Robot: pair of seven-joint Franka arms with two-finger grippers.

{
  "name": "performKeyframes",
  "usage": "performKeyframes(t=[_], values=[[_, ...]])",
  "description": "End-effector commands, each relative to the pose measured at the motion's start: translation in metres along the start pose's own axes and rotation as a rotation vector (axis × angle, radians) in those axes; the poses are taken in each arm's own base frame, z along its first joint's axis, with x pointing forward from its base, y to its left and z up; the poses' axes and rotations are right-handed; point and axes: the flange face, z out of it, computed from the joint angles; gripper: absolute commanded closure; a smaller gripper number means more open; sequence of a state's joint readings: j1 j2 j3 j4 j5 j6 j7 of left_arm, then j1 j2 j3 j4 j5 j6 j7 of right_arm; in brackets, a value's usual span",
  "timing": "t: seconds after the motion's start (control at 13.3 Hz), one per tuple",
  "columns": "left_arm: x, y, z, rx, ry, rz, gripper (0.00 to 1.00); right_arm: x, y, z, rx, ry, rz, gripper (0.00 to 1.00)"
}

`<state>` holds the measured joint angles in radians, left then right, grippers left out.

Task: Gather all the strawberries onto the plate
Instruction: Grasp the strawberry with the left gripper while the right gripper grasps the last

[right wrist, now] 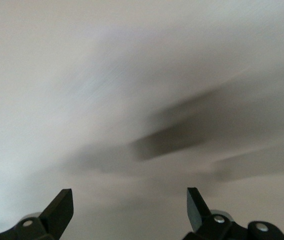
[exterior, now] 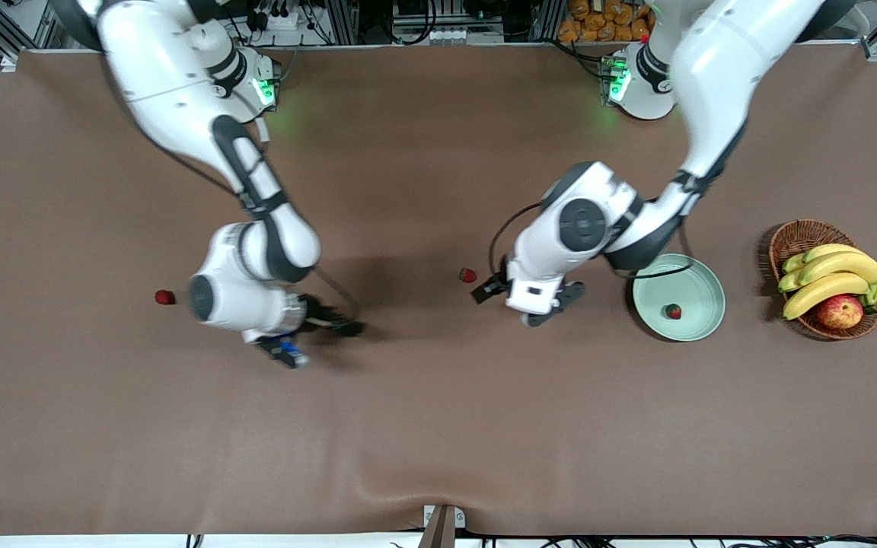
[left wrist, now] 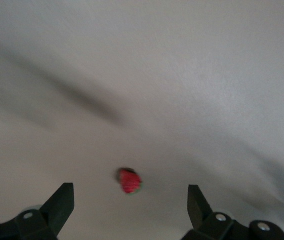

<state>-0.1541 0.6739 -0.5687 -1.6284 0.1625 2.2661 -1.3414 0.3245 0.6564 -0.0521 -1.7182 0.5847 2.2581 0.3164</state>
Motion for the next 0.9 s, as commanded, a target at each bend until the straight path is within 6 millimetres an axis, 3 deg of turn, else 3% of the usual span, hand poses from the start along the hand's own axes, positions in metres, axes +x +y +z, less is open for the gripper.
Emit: performKeyframes(t=[0.0,0.15,0.3,0.45,0.6,0.83], values=[[-0.031,0.02,0.043,0.015,0.07,-0.061,0.0,0.017,0.057,-0.059,-0.167,0.038,-0.092,0.0],[-0.055,0.01,0.075,0.075,0.087,-0.11,0.0,0.039,0.099,-0.09,-0.292,0.067,-0.239,0.0],[-0.061,-0.002,0.089,0.11,0.082,-0.125,0.0,0.058,0.143,-0.103,-0.306,0.024,-0.322,0.0],[-0.062,-0.009,0.101,0.131,0.082,-0.157,0.08,0.072,0.18,-0.109,-0.301,0.0,-0.39,0.0],[-0.058,-0.013,0.103,0.141,0.108,-0.145,0.14,0.081,0.206,-0.112,-0.297,-0.009,-0.395,0.0],[-0.057,-0.013,0.109,0.145,0.108,-0.167,0.28,0.086,0.222,-0.11,-0.398,-0.031,-0.475,0.0]])
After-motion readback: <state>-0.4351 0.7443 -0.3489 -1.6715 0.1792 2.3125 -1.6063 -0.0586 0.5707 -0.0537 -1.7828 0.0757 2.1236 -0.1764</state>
